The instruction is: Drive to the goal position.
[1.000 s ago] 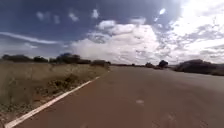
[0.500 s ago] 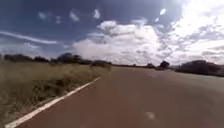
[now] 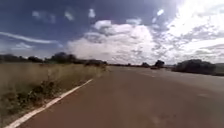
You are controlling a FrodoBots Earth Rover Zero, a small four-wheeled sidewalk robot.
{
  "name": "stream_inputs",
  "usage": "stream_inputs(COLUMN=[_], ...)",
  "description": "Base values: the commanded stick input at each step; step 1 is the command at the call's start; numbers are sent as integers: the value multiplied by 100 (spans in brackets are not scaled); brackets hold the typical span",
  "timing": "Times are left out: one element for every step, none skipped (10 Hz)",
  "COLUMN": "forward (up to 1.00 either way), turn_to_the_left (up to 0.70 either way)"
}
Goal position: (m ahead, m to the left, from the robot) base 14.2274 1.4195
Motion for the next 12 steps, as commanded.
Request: stream_inputs(forward=[100,100,100,100,100,100,100,100,100,100,100,100], turn_to_the_left=[0,0,0,0,0,0,0,0,0,0,0,0])
